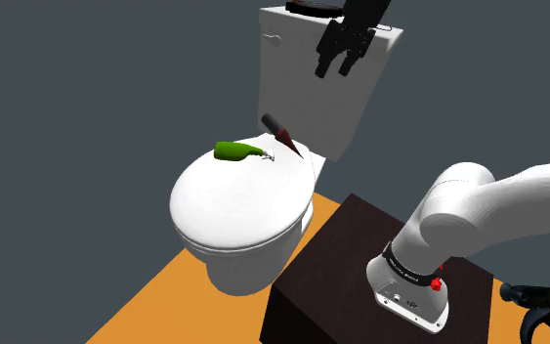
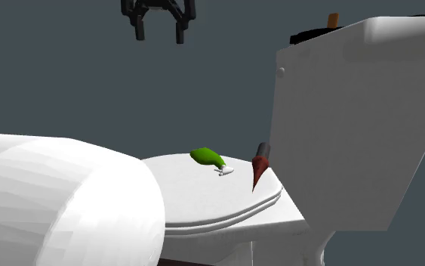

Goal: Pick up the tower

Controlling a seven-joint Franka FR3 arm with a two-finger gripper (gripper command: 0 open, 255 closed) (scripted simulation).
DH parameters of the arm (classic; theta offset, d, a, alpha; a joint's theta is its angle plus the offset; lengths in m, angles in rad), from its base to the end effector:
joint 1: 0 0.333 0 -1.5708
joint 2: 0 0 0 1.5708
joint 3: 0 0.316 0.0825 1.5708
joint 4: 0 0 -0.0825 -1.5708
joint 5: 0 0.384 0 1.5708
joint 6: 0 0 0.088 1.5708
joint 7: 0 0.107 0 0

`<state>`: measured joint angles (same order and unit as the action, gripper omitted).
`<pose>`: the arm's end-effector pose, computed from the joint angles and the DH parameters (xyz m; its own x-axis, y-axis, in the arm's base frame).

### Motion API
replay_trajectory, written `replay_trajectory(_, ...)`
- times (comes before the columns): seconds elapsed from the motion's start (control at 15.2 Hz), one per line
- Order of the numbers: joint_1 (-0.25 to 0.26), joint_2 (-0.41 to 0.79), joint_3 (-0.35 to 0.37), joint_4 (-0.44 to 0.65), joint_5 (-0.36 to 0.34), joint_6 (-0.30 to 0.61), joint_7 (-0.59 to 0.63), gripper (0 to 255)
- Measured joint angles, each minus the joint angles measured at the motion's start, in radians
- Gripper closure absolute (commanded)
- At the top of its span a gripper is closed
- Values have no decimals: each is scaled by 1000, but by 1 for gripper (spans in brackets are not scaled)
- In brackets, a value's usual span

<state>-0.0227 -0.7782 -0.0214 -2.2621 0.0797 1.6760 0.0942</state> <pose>0.3190 -0.0090 0.6436 0.9733 -0.1418 0.1806 -0.1230 -0.9861 -0.1118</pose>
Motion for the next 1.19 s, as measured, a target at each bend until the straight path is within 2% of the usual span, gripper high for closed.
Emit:
replay_trajectory(0.2, -4, 11, -11, -21, -8, 28, -16, 0)
replay_trajectory(0.53, -18, 100, -55, -78, -36, 159, -80, 0)
replay_trajectory(0.79, -27, 186, -89, -116, -53, 273, -128, 0)
replay_trajectory(1.19, -38, 372, -151, -102, -66, 431, -213, 0)
